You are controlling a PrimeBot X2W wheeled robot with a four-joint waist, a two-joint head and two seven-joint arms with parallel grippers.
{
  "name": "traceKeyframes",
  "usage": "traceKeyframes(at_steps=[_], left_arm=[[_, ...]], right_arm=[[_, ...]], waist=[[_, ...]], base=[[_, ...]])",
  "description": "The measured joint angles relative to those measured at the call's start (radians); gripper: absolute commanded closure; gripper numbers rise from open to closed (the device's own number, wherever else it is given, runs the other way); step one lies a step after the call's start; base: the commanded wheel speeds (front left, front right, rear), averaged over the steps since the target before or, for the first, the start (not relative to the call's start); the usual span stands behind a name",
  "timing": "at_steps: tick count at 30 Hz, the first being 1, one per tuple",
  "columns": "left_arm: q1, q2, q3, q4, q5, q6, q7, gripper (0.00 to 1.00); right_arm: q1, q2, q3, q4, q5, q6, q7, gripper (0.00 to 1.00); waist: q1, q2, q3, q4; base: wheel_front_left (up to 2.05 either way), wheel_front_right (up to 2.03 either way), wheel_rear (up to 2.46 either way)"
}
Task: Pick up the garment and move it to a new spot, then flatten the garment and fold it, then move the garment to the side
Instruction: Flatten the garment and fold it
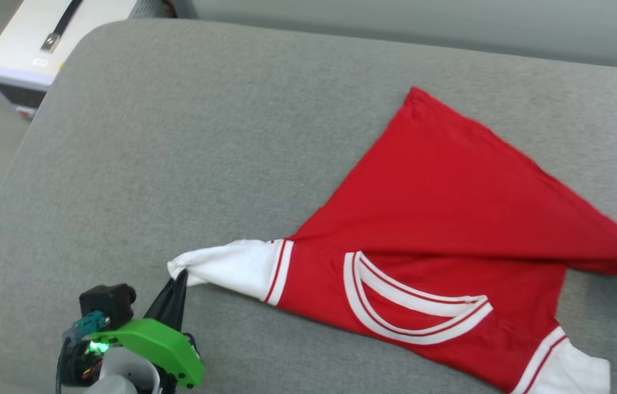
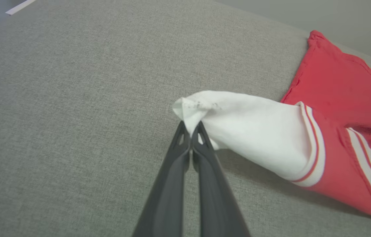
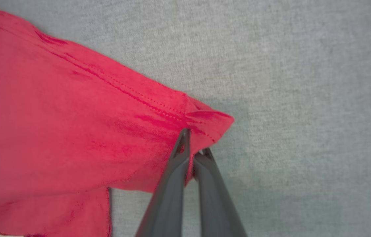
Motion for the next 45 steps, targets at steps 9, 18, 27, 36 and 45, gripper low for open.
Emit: traceKeyframes(at_steps=[9, 18, 27, 36, 45], left_arm=[[0.074, 0.032, 0.028, -0.001, -0.039, 0.036, 0.003, 1.0], [0.096, 0.046, 0.032, -0.002, -0.049, 0.045, 0.012, 1.0], [0.097, 0.05, 0.023, -0.001, -0.053, 0.049, 0.025, 1.0], [0.096, 0.05, 0.019, 0.001, -0.053, 0.048, 0.034, 1.0], [0.042, 0.034, 0.006, 0.012, -0.044, 0.025, 0.034, 1.0]], right_arm=[[0.304, 0.127, -0.088, -0.259, 0.043, 0.0, 0.024, 1.0], [0.552, 0.201, -0.13, -0.355, 0.081, 0.0, 0.017, 1.0], [0.585, 0.204, -0.102, -0.289, 0.147, 0.0, -0.236, 0.0], [0.48, 0.204, -0.022, -0.278, 0.042, 0.0, -0.608, 0.0], [0.256, 0.139, 0.209, -0.134, 0.014, 0.0, -0.686, 0.0]], waist=[[0.0, 0.0, -0.09, -0.092], [0.0, 0.0, -0.149, -0.151], [0.0, 0.0, -0.173, -0.167], [-0.0001, 0.0, -0.18, -0.155], [0.0, 0.0, -0.126, -0.128]], base=[[0.0, 0.0, 0.0], [0.0, 0.0, 0.0], [0.0, 0.0, 0.0], [0.0, 0.0, 0.0], [0.0, 0.0, 0.0]])
